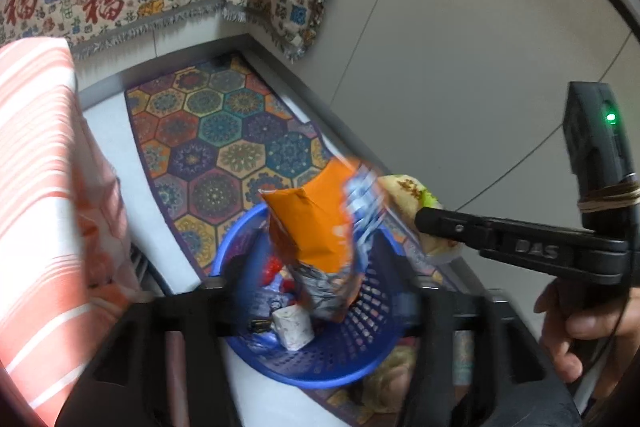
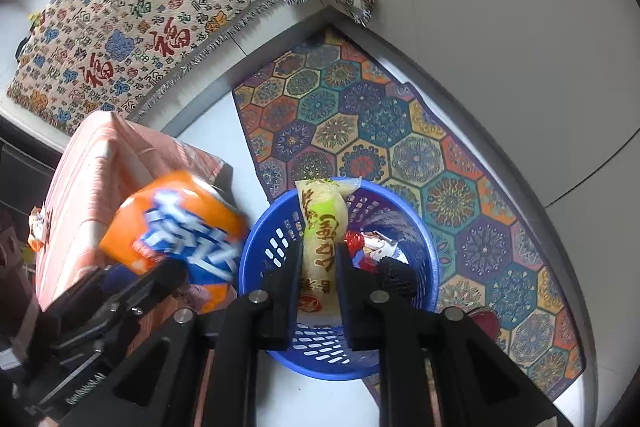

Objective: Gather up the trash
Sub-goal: 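Carry the chip bag and pale wrapper over the wastebasket and open both tools, then move both open tools back toward the table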

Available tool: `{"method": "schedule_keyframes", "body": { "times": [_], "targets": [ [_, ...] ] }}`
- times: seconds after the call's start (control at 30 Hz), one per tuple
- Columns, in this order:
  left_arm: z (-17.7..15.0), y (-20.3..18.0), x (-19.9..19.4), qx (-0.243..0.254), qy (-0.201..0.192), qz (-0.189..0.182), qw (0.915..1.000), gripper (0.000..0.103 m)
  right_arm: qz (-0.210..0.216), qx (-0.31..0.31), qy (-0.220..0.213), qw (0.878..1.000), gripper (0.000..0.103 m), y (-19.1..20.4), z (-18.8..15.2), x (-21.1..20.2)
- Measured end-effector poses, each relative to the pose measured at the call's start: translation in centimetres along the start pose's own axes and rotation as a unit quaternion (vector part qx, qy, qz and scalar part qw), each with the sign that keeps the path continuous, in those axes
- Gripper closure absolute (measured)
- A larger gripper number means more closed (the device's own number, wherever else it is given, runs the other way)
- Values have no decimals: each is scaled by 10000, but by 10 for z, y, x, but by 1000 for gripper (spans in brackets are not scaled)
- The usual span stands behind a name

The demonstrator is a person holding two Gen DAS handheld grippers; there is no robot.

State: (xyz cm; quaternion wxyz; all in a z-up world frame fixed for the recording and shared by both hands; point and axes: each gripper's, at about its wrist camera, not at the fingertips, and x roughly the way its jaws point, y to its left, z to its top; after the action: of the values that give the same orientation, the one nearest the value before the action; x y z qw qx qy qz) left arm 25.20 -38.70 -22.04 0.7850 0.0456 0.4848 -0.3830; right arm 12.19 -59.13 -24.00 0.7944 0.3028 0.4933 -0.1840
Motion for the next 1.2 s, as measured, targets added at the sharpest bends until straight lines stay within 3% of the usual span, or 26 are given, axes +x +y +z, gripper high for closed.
{"method": "schedule_keyframes", "body": {
  "times": [0.03,0.07,0.27,0.43,0.5,0.67,0.8,1.03,1.2],
  "targets": [
    [1,1,3,16,-13,-21,10000,31,30,61,14,10000,69,-3,1,3],
    [1,-1,6,71,-14,-33,10000,31,62,100,15,9999,64,-5,1,5],
    [5,2,-3,-73,-77,-165,9998,31,42,89,-58,9999,62,-7,1,3],
    [3,4,-63,-169,-471,-217,9985,27,-84,-311,-510,9982,60,17,-1,-22],
    [-2,7,-90,-114,-547,-159,9983,20,-147,-591,-827,9947,58,35,-5,-36],
    [-48,33,-158,193,-646,442,9967,16,-336,-1471,-1583,9758,55,94,-29,-67],
    [-92,88,-191,33,-585,1166,9914,16,-116,-2168,-1882,9578,49,157,-64,-73],
    [-136,204,-232,-769,-677,2388,9656,16,358,-3472,-1560,9240,49,273,-119,-45],
    [-148,265,-242,-1388,-699,2597,9531,16,488,-3885,-1193,9124,49,321,-140,-15]
  ]
}}
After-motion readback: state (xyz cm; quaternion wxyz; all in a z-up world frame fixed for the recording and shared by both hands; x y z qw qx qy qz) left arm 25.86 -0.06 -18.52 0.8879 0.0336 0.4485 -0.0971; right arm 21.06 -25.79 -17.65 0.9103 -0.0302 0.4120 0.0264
